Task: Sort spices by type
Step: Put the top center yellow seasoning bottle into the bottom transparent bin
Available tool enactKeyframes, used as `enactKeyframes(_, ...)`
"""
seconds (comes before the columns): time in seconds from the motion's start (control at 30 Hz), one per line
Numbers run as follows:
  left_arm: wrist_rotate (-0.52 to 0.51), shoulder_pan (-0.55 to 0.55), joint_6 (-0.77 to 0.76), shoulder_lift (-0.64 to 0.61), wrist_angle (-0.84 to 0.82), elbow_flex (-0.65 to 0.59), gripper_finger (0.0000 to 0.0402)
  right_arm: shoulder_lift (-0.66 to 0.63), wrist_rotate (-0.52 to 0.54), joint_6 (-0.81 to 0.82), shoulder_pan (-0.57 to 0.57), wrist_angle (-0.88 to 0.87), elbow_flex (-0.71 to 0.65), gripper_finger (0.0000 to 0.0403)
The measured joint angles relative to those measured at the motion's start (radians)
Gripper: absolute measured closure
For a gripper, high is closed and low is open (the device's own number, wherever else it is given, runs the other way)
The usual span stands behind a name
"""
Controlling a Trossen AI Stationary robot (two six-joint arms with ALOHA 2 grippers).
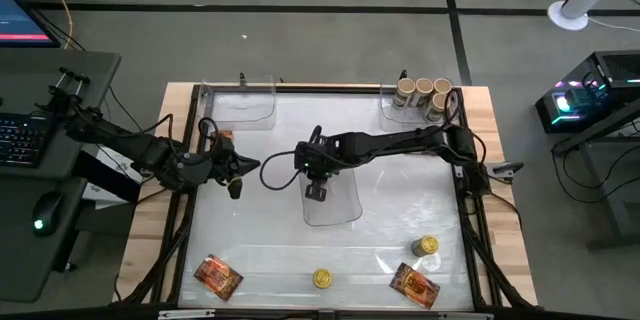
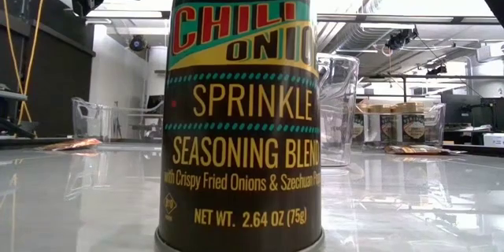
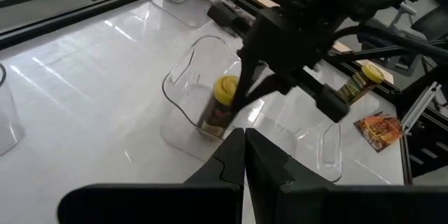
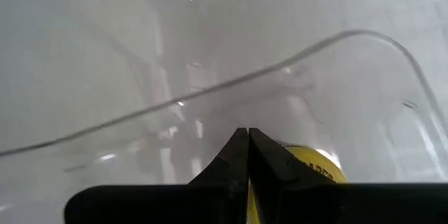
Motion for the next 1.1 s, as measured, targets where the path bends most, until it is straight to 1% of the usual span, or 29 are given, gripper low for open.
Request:
enactKeyframes(0.17, 0.0, 0.0, 0.0, 0.0, 0.0, 0.0, 0.0402, 0.001, 0.02, 0.014, -0.019, -0.056, -0.001, 0.0403)
enactKeyframes(0.33, 0.0, 0.0, 0.0, 0.0, 0.0, 0.0, 0.0401, 0.002, 0.085, 0.023, -0.033, -0.092, -0.001, 0.0403)
enactKeyframes(0.67, 0.0, 0.0, 0.0, 0.0, -0.008, 0.0, 0.0402, 0.002, 0.091, 0.023, -0.062, -0.112, -0.002, 0.0403)
enactKeyframes(0.87, 0.001, 0.0, -0.002, 0.0, -0.038, 0.0, 0.0401, 0.002, 0.155, 0.022, -0.073, -0.124, -0.002, 0.0403)
enactKeyframes(1.1, 0.0, 0.0, -0.002, 0.0, -0.046, 0.0, 0.0402, 0.002, 0.199, 0.022, -0.09, -0.123, -0.002, 0.0403)
